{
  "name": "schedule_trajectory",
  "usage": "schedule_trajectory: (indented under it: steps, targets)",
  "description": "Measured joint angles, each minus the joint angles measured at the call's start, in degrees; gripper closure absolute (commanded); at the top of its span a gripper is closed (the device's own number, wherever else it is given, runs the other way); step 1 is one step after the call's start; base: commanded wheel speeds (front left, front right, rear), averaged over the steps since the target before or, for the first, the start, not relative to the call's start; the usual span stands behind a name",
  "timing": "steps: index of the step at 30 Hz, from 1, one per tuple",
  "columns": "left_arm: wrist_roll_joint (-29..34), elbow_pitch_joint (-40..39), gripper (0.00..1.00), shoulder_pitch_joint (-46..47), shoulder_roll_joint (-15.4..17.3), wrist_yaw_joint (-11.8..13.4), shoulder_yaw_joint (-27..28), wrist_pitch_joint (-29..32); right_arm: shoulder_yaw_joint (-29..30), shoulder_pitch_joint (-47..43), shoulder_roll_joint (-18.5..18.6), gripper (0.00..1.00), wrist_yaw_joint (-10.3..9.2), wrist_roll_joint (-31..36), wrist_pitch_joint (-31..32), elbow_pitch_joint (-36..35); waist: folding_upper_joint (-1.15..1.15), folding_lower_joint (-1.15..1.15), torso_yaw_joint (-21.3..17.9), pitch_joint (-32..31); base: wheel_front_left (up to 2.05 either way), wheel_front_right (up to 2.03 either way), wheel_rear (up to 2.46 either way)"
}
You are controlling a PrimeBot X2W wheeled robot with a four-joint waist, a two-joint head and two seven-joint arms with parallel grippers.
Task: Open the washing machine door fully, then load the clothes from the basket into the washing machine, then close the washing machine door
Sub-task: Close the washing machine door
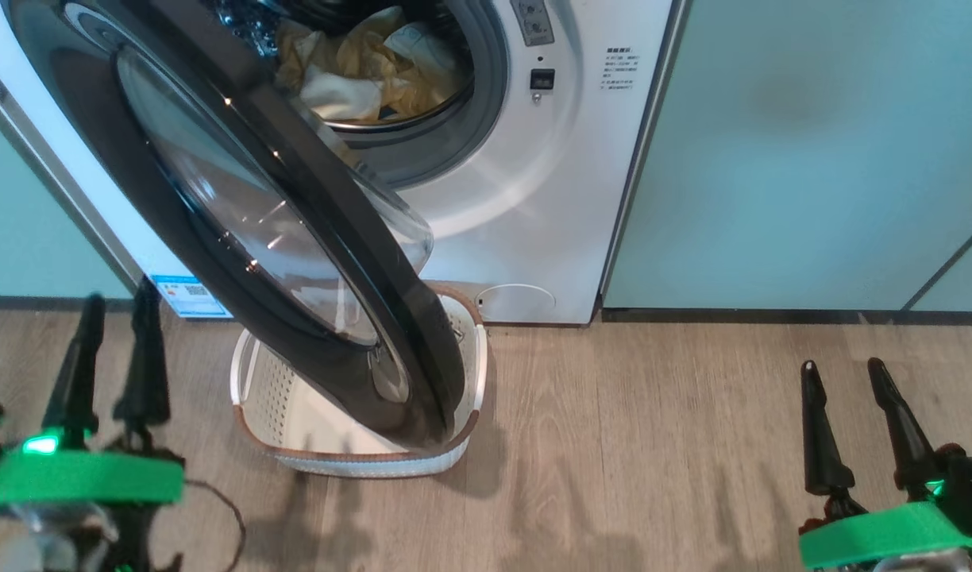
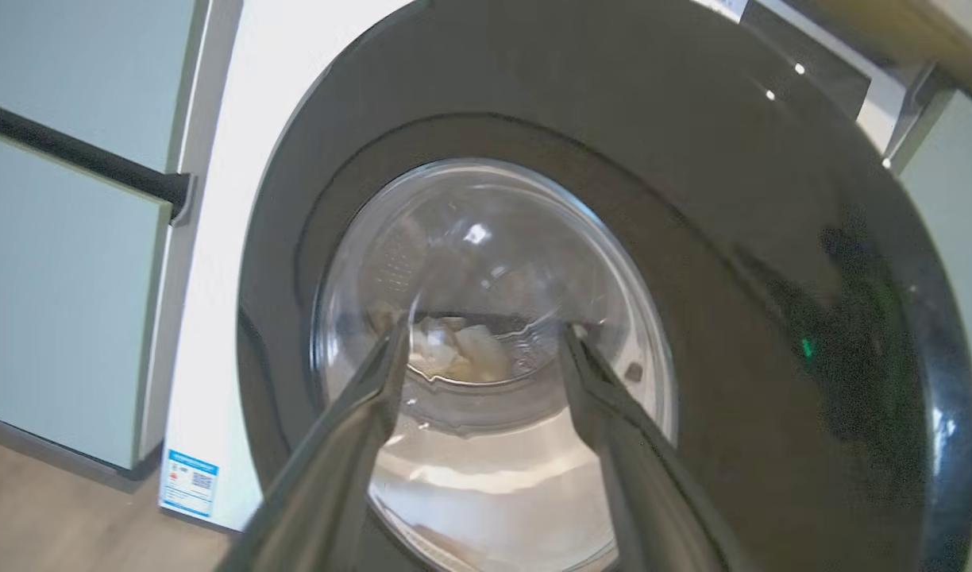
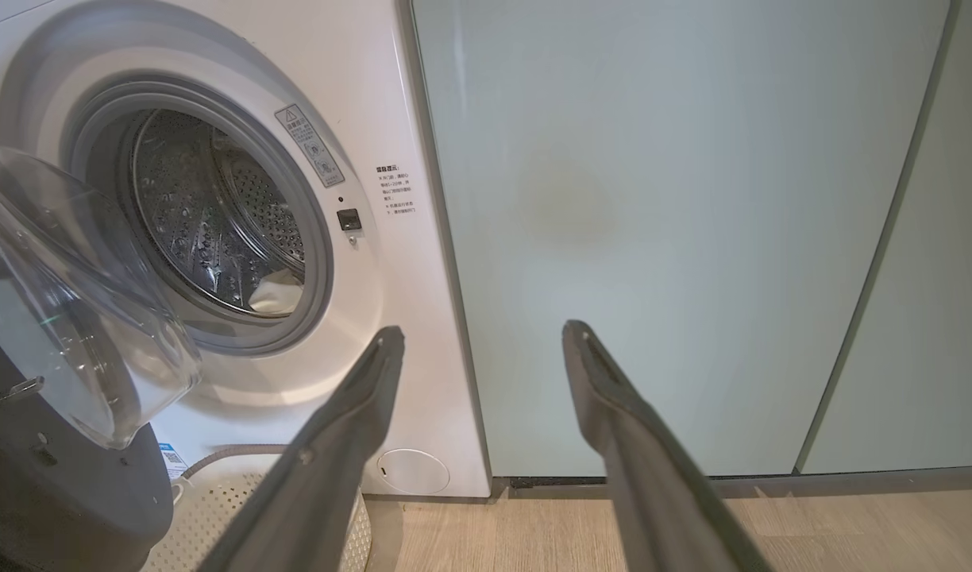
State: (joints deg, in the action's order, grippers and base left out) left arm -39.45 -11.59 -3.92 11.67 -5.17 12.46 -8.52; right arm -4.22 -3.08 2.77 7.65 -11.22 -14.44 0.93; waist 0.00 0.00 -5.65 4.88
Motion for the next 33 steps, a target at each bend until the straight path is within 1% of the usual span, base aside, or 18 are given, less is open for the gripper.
schedule_trajectory:
  steps: [3,7,9,12,18,33]
  targets:
    - [8.1,0.2,0.00,-2.3,-0.2,3.7,-1.5,-2.5,0.0,-0.2,0.0,0.00,0.00,0.2,0.0,0.0,0.00,0.00,0.0,-0.5,0.00,0.00,0.00]
    - [15.7,0.2,0.00,-5.6,-1.0,8.0,-3.3,-3.7,-0.2,-0.3,0.0,0.00,0.00,0.3,0.0,0.0,0.00,0.00,0.1,-1.1,0.00,0.00,0.00]
    - [18.6,0.2,0.00,-7.5,-1.5,9.4,-4.1,-4.1,-0.4,-0.8,0.0,0.00,0.00,0.6,0.0,0.0,0.00,0.00,0.2,-1.4,0.00,0.00,0.00]
    - [21.2,-0.1,0.00,-9.7,-2.0,11.0,-5.2,-4.2,-0.8,-2.1,0.0,0.00,0.00,0.7,0.0,0.2,0.00,0.00,0.4,-1.8,0.00,0.00,0.00]
    - [22.4,0.4,0.00,-11.7,-2.8,11.9,-5.7,-4.6,-1.5,-2.7,0.0,0.00,0.00,0.7,0.0,0.4,0.00,0.00,0.6,-2.8,0.00,0.00,0.00]
    - [22.1,1.7,0.00,-12.5,-3.2,12.3,-6.6,-4.6,-2.0,-3.9,0.0,0.00,0.00,1.2,0.0,1.2,0.00,0.00,0.5,-4.2,0.00,0.00,0.00]
